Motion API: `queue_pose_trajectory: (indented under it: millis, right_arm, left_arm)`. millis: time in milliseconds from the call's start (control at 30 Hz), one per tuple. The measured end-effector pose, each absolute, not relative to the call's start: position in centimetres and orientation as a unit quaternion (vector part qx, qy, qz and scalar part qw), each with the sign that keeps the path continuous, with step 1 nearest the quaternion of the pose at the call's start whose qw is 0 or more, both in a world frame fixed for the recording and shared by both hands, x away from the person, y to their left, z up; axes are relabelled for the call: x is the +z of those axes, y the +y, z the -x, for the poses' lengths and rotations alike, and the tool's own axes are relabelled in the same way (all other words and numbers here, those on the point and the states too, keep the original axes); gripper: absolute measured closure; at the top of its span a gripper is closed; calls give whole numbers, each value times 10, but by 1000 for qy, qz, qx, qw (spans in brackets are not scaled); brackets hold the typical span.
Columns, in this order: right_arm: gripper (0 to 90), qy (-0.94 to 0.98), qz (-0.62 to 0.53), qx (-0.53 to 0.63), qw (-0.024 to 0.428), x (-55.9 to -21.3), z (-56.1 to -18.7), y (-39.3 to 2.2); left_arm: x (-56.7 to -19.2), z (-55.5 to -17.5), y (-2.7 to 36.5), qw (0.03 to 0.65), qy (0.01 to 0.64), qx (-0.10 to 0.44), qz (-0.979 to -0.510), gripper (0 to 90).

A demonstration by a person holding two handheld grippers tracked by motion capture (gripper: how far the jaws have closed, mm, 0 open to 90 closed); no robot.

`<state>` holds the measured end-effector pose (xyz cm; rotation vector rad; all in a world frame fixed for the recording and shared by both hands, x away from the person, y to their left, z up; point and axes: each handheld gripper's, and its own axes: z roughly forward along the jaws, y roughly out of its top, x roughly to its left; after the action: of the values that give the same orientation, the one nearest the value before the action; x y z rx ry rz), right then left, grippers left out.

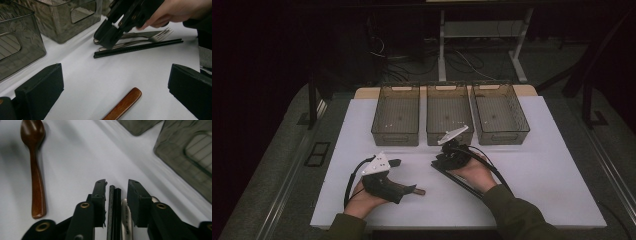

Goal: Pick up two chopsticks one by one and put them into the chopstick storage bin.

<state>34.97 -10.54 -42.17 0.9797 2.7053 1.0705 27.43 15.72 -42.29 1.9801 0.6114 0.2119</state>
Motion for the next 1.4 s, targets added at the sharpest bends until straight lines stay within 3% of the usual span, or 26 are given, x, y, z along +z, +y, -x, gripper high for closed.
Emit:
queue_pose_trajectory:
  millis: [267,833,1400]
  right_arm:
    - [621,879,-313,358,38,-409,-339,-126]
    - [759,895,-300,330,31,-416,-298,-177]
    - [815,905,-295,304,23,-429,-285,-191]
  left_arm:
    - [-423,-274,157,504,254,87,-821,0]
    - [-423,-273,156,505,254,89,-820,0]
    - [-424,-273,156,500,249,91,-825,0]
